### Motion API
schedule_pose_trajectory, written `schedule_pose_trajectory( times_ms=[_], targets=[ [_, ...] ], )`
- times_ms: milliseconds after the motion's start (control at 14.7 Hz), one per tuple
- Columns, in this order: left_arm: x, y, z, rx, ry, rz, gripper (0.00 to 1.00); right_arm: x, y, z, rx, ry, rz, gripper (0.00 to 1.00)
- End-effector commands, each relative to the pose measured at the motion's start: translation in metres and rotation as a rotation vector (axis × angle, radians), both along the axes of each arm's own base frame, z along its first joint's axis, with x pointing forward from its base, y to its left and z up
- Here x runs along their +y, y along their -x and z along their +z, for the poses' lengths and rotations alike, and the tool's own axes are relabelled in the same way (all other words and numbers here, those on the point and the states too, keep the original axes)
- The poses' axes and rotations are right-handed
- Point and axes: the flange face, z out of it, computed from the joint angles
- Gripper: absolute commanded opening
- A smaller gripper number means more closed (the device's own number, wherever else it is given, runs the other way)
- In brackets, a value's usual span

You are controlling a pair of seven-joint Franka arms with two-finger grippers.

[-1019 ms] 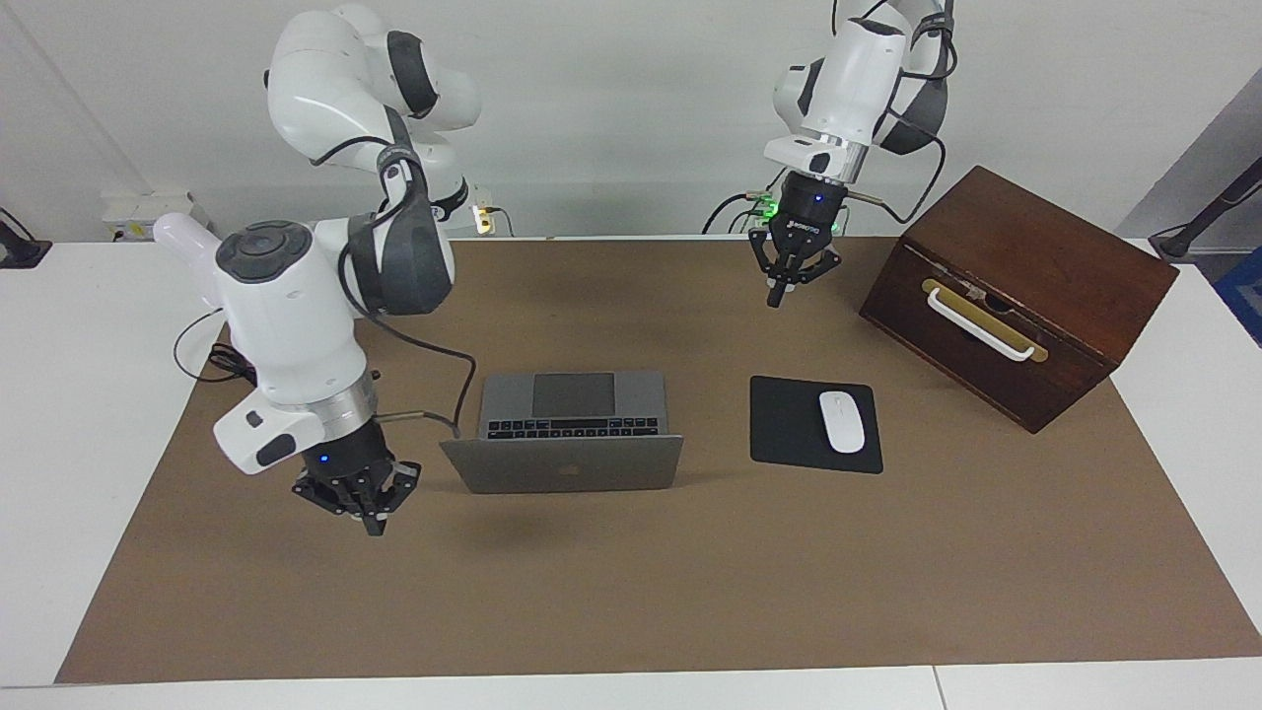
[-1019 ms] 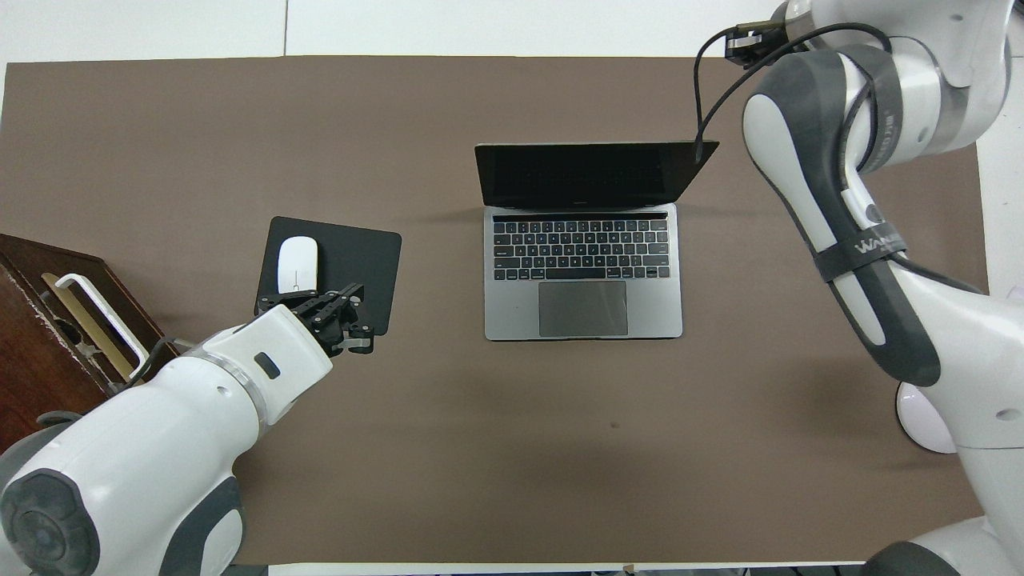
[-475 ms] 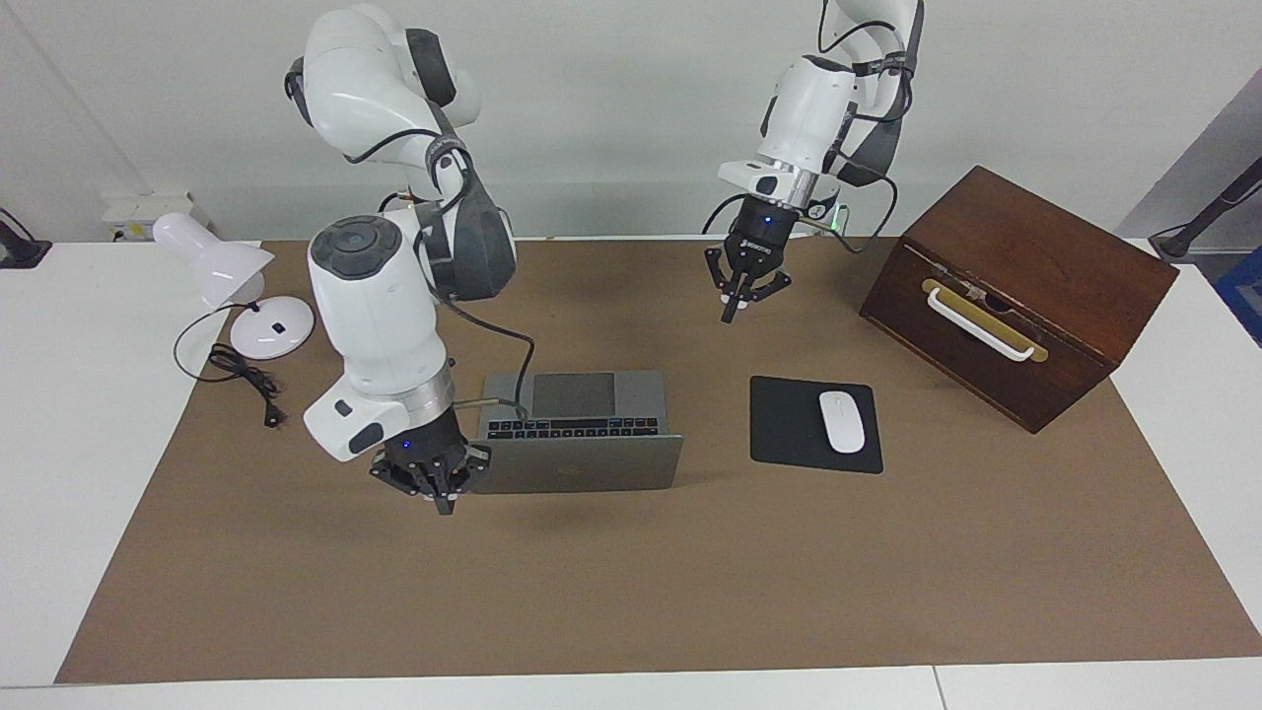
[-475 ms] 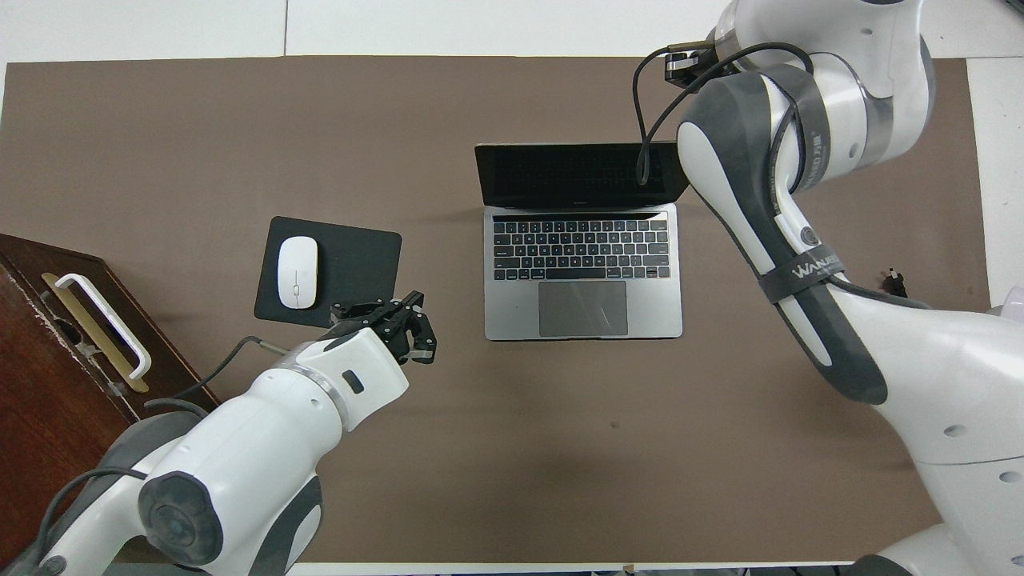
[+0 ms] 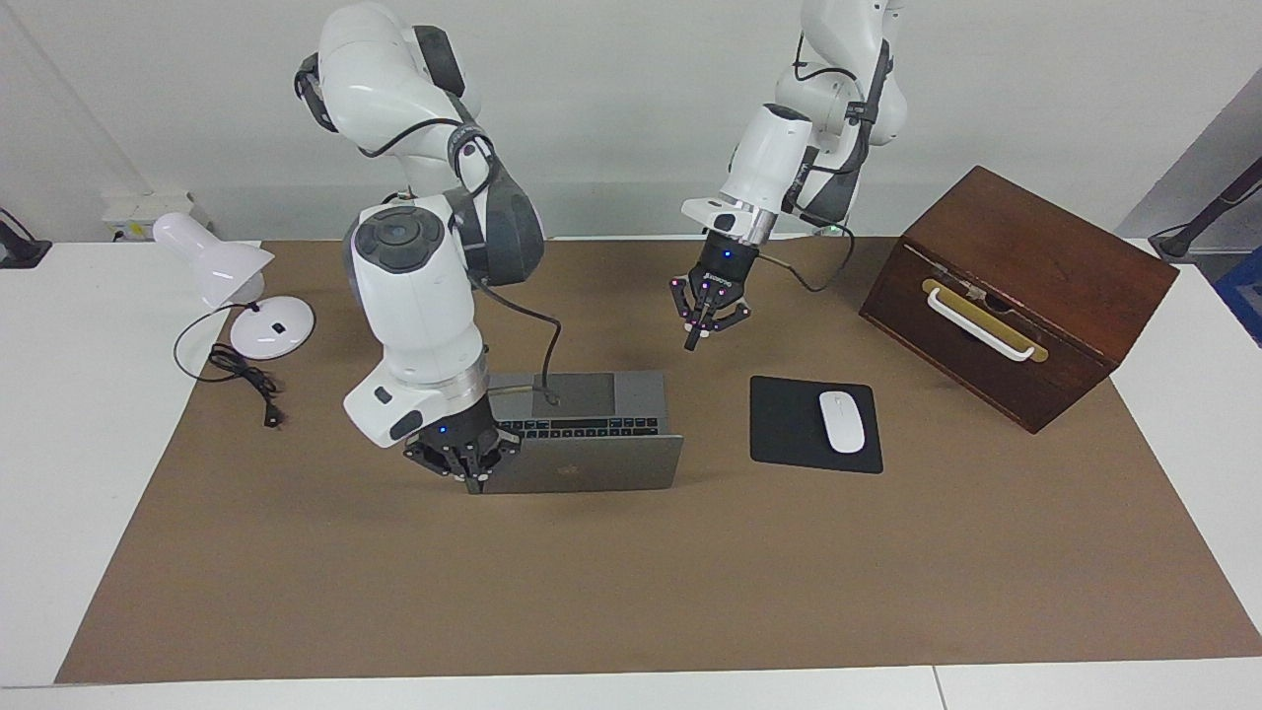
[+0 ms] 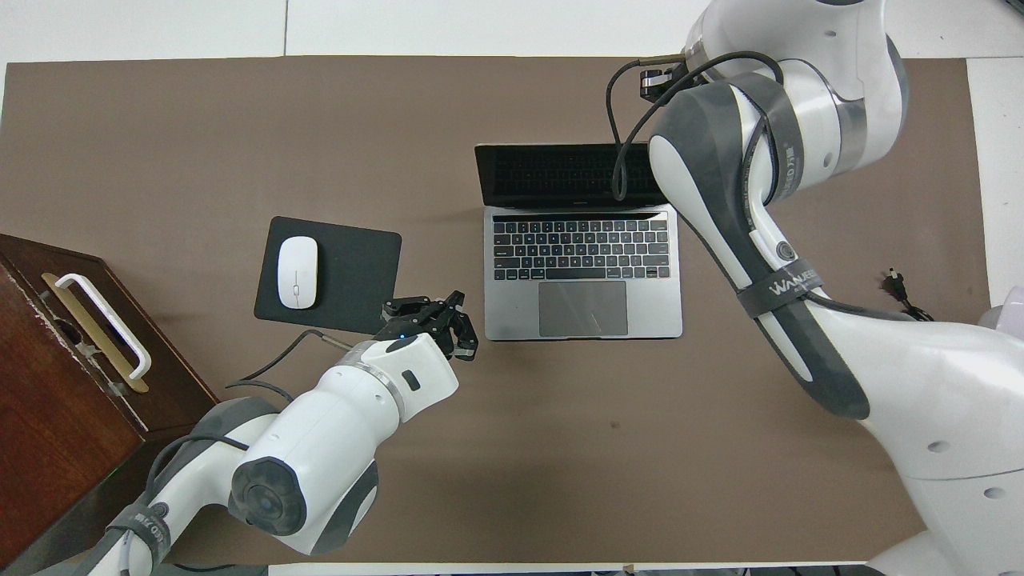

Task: Close laptop with both arms
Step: 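Bring the left gripper to the laptop while the right gripper reaches the lid, then pin the front corner of the laptop base with the left gripper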

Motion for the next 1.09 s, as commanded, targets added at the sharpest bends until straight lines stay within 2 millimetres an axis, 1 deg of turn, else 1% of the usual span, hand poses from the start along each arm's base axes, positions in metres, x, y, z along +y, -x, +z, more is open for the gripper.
schedule_pose_trajectory(
  times_ms=[0, 204, 272, 408, 611, 815, 1019],
  targets=[
    [-0.007, 0.002, -0.009, -0.022, 0.013, -0.01, 0.0, 0.011, 0.008, 0.001, 0.039, -0.002, -0.005, 0.0],
    [-0.009, 0.001, -0.022, -0.026, 0.008, -0.015, 0.0, 0.016, 0.012, -0.003, 0.059, -0.003, 0.001, 0.0],
    [-0.014, 0.003, -0.028, -0.029, 0.007, -0.024, 0.0, 0.015, 0.012, -0.002, 0.056, -0.004, -0.001, 0.0],
    [-0.017, 0.001, -0.038, -0.036, -0.004, -0.038, 0.0, 0.014, 0.012, -0.001, 0.056, -0.004, -0.002, 0.0],
    [-0.019, 0.001, -0.058, -0.047, -0.009, -0.045, 0.0, 0.014, 0.012, -0.001, 0.056, -0.004, -0.002, 0.0],
    [-0.029, 0.003, -0.073, -0.057, -0.014, -0.066, 0.0, 0.012, 0.011, -0.001, 0.055, -0.004, -0.004, 0.0],
    [-0.032, 0.005, -0.085, -0.058, -0.017, -0.071, 0.0, 0.01, 0.01, -0.001, 0.055, -0.005, -0.008, 0.0]
  ],
)
